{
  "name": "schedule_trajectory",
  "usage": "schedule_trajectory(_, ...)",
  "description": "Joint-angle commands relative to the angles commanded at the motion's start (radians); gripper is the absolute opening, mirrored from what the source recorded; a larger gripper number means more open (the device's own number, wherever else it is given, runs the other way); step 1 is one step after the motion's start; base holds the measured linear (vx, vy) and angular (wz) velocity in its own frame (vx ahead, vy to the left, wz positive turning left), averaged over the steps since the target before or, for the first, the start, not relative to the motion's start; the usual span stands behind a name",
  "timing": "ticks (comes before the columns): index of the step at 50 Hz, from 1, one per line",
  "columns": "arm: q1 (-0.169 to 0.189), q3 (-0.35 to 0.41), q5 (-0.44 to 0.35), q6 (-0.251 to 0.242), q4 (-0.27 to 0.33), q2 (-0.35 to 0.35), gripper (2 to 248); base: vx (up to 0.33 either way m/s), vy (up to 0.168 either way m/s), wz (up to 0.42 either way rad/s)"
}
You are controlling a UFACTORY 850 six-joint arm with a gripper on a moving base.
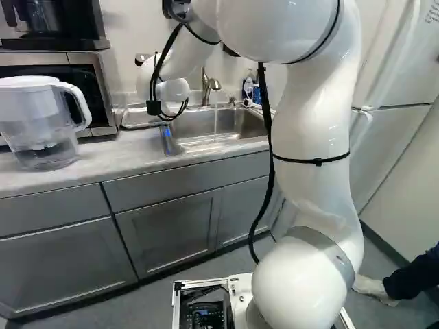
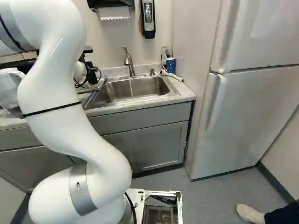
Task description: Rinse the cup and place it in the tray
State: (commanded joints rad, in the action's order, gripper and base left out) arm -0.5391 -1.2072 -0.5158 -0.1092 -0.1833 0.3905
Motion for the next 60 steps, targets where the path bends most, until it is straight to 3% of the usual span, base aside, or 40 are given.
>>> schedule_trajectory(19, 0.000, 0.010, -0.052, 0.000, 0.000, 0.026, 126, 0.000, 0.000, 0.000)
schedule_trajectory(47, 0.000, 0.010, -0.053, 0.000, 0.000, 0.028, 126, 0.000, 0.000, 0.000)
schedule_trajectory(48, 0.000, 0.010, -0.053, 0.000, 0.000, 0.028, 145, 0.000, 0.000, 0.000)
schedule_trajectory(52, 0.000, 0.010, -0.053, 0.000, 0.000, 0.028, 145, 0.000, 0.000, 0.000)
schedule_trajectory(53, 0.000, 0.010, -0.053, 0.000, 0.000, 0.028, 178, 0.000, 0.000, 0.000)
schedule_trajectory(58, 0.000, 0.010, -0.053, 0.000, 0.000, 0.028, 178, 0.000, 0.000, 0.000)
schedule_trajectory(59, 0.000, 0.010, -0.053, 0.000, 0.000, 0.028, 213, 0.000, 0.000, 0.000)
schedule_trajectory(60, 0.000, 0.010, -0.053, 0.000, 0.000, 0.028, 213, 0.000, 0.000, 0.000)
